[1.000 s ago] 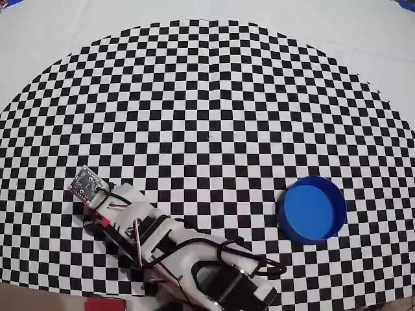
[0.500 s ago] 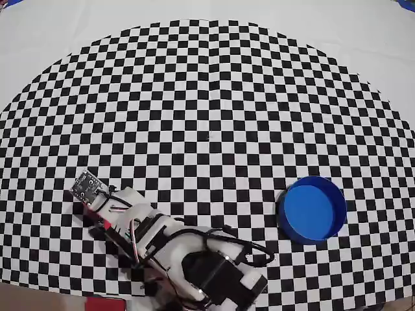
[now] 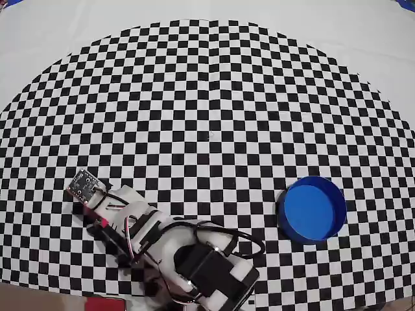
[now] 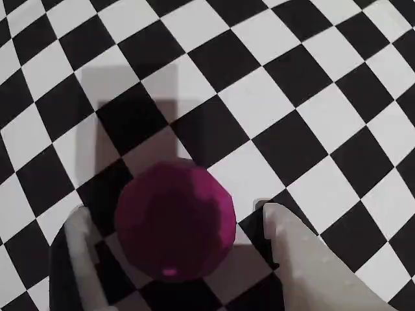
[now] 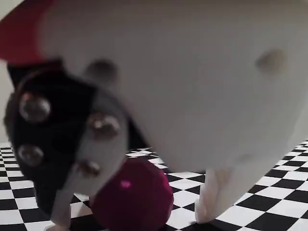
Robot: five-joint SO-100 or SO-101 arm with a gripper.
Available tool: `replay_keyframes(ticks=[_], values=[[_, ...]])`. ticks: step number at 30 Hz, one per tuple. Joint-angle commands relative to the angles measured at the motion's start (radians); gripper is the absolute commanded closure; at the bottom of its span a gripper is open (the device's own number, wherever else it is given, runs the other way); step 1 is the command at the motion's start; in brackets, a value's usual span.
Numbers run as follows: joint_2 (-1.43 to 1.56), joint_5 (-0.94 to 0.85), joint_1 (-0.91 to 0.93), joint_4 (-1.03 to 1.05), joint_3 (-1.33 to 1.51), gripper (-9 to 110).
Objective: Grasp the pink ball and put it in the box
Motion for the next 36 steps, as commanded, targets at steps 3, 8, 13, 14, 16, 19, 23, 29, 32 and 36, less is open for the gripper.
replay_keyframes(ticks=[3,8,13,14,16,19,23,29,32,36], values=[[-0.021,-0.009,-0.003,-0.017,-0.054,71],[-0.046,-0.009,-0.003,-0.023,-0.069,71],[-0.057,-0.009,-0.003,-0.025,-0.077,71],[-0.058,-0.009,-0.003,-0.026,-0.077,71],[-0.06,-0.009,-0.003,-0.026,-0.077,71],[-0.063,-0.009,-0.003,-0.026,-0.077,71],[-0.064,-0.009,-0.003,-0.028,-0.078,71],[-0.067,-0.009,-0.003,-0.028,-0.078,71],[-0.067,-0.009,-0.003,-0.028,-0.078,71],[-0.069,-0.009,-0.003,-0.028,-0.078,71]])
